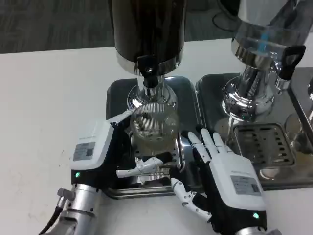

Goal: Grasp the cup under the faucet to collect the drink, then remove the cup.

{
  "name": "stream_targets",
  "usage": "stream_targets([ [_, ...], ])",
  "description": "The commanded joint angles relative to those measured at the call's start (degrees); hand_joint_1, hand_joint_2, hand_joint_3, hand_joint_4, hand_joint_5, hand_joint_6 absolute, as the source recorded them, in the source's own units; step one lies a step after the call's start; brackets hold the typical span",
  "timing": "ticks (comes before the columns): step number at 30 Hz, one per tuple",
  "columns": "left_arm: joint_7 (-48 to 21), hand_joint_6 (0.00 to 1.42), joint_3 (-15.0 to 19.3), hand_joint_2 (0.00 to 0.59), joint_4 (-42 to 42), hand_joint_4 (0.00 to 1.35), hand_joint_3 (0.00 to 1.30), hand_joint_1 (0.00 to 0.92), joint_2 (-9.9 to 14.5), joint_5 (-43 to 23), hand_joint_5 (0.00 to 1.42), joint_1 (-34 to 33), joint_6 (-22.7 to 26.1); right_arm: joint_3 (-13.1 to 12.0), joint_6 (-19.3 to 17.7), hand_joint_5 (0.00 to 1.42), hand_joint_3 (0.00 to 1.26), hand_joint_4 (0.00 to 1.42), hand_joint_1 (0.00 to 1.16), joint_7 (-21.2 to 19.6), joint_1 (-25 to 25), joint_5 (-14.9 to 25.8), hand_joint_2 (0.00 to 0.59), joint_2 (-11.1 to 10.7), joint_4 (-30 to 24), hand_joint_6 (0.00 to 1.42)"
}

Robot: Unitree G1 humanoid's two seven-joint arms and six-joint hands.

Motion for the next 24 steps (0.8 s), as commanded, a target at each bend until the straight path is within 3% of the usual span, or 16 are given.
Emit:
stream_targets([
  [1, -0.13, 0.77, 0.47, 0.033, 0.06, 0.41, 0.30, 0.180, 0.90, -0.15, 0.68, 1.27, 2.18, -0.04, -0.08, 0.00, 0.10, 0.00, 0.17, -0.60, -0.28, 0.38, 0.400, 0.21, 0.51, 0.11],
  [4, 0.40, 0.55, 0.88, 0.026, -0.91, 0.24, 0.17, 0.131, 1.39, -0.19, 0.54, 1.61, 4.07, -0.10, -0.11, 0.00, 0.10, 0.00, 0.17, -0.56, -0.26, 0.64, 0.400, 0.18, 0.57, 0.11],
  [7, 0.18, 0.45, 1.67, 0.001, -3.19, 0.11, 0.06, 0.021, 2.21, -0.64, 0.47, 2.68, 5.13, -0.28, -0.27, 0.00, 0.10, 0.00, 0.17, -0.75, -0.29, 0.59, 0.400, -0.12, 0.49, 0.11],
  [17, -2.16, 0.30, 6.58, 0.000, -13.19, 0.00, 0.00, 0.000, 5.98, -3.48, 0.35, 9.47, 4.57, -1.39, -0.34, 0.00, 0.10, 0.00, 0.17, -2.52, -0.09, 0.58, 0.397, -0.53, -0.08, 0.10],
  [21, -4.65, 0.18, 10.65, 0.001, -20.04, 0.02, 0.02, 0.000, 9.93, -5.73, 0.30, 15.08, 4.10, -0.78, 0.75, 0.00, 0.10, 0.00, 0.19, -3.77, 0.98, -2.12, 0.394, -0.81, -1.30, 0.06],
  [24, -6.97, 0.05, 13.28, 0.007, -23.48, 0.00, 0.00, 0.000, 12.31, -6.86, 0.17, 18.28, 4.30, -0.06, 1.76, 0.00, 0.09, 0.00, 0.19, -6.19, 1.69, -6.31, 0.387, -1.40, -1.73, 0.01],
])
